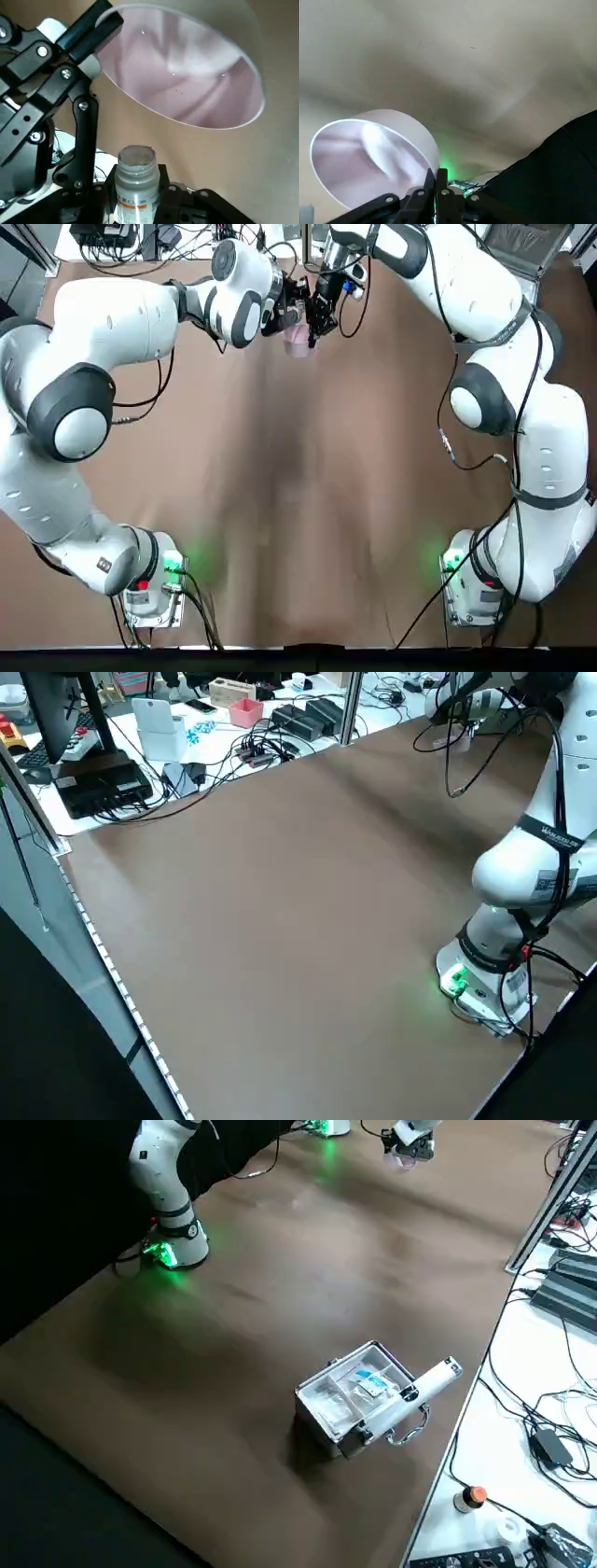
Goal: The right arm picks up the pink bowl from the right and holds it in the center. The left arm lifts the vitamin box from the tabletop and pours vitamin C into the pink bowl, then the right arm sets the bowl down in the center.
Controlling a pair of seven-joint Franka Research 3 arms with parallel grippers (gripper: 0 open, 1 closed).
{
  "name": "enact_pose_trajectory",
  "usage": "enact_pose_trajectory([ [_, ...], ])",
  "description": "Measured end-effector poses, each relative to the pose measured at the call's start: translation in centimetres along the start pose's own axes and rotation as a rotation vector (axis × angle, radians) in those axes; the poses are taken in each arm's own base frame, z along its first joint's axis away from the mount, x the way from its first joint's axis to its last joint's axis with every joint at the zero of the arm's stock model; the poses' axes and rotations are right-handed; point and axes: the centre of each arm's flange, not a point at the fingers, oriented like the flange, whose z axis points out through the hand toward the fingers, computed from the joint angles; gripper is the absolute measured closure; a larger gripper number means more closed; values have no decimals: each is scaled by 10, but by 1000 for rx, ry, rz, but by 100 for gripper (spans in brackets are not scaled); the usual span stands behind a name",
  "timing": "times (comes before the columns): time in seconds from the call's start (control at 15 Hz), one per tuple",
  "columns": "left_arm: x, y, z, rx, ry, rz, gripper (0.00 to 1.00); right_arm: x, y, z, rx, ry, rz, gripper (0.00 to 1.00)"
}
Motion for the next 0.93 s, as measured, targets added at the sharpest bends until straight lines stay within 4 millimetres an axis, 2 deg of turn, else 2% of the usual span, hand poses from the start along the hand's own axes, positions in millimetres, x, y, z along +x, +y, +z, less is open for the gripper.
enact_pose_trajectory([
  [0.6,-6,11,0,-14,-5,58,65,0,-1,-2,7,1,-1,97],
  [0.93,-5,10,-1,-6,-24,109,65,0,0,-2,5,1,-1,97],
])
